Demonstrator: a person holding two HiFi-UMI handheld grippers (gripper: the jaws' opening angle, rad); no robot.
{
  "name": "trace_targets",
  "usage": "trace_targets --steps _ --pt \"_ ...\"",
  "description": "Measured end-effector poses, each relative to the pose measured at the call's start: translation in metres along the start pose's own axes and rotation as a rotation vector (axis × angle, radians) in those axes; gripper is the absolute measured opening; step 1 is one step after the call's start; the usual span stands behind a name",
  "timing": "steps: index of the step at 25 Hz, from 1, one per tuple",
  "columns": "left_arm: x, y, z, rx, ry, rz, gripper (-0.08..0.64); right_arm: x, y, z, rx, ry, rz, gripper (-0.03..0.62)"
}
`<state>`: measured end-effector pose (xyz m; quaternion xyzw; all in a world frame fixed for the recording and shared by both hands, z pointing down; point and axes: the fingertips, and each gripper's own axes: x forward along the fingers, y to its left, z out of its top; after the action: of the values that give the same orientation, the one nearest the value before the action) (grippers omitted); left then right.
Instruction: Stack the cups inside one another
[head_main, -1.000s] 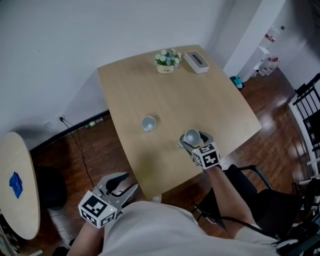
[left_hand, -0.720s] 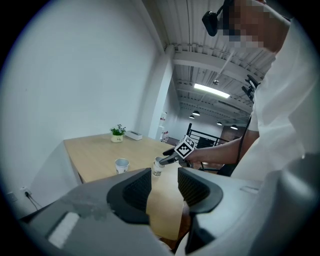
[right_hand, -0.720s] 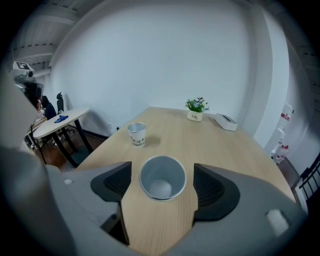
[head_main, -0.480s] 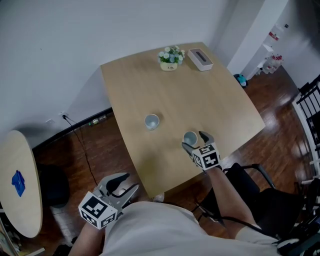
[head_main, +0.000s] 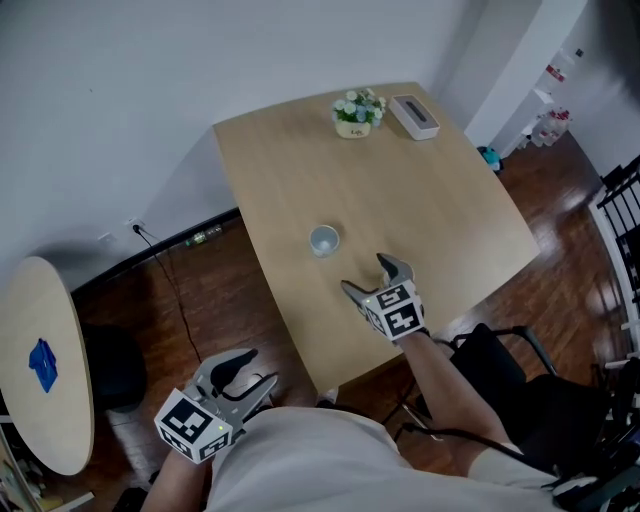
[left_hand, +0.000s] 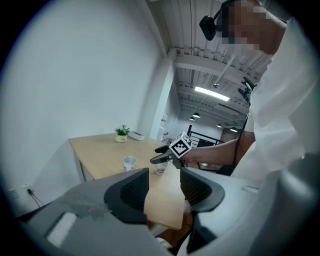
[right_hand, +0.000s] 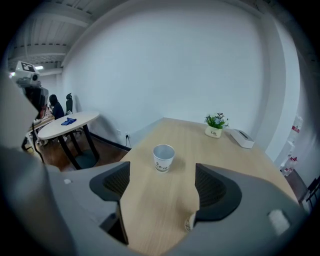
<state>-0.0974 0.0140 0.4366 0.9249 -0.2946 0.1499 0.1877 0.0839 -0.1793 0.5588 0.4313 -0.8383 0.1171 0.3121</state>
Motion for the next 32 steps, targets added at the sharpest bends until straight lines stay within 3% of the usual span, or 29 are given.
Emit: trace_targets --steps 7,15,16,17,22,27,32 --pt "-0.055 0.039 -0.016 -0.035 0.017 0.112 0.215 0.080 0.008 0.016 0.069 0.003 -0.054 0.436" --pt "-0.113 0.082 -0.036 -0.085 0.047 0.222 0.215 0.165 -0.009 0.000 0.211 0.073 -0.131 0.443" --pt "-0.116 0.086 -0.038 -0.088 0.051 0.226 0.215 0.168 -0.009 0.001 0.224 0.067 -0.139 0.441" --pt "-0.118 0.091 -0.039 -0.090 0.054 0.226 0.215 0.169 -0.010 0.004 0.229 0.059 -0.147 0.395" --pt "-0.104 0.103 -0.033 -0.059 0.063 0.161 0.215 0.153 0.003 0.020 0.227 0.025 -0.139 0.383" --pt "-0.059 0.094 -0.019 -0.014 0.059 0.020 0.215 0.099 0.007 0.032 0.182 -0.001 -0.121 0.383" --pt "-0.011 0.069 0.003 0.043 0.054 -0.126 0.215 0.026 -0.019 0.035 0.157 -0.030 -0.157 0.382"
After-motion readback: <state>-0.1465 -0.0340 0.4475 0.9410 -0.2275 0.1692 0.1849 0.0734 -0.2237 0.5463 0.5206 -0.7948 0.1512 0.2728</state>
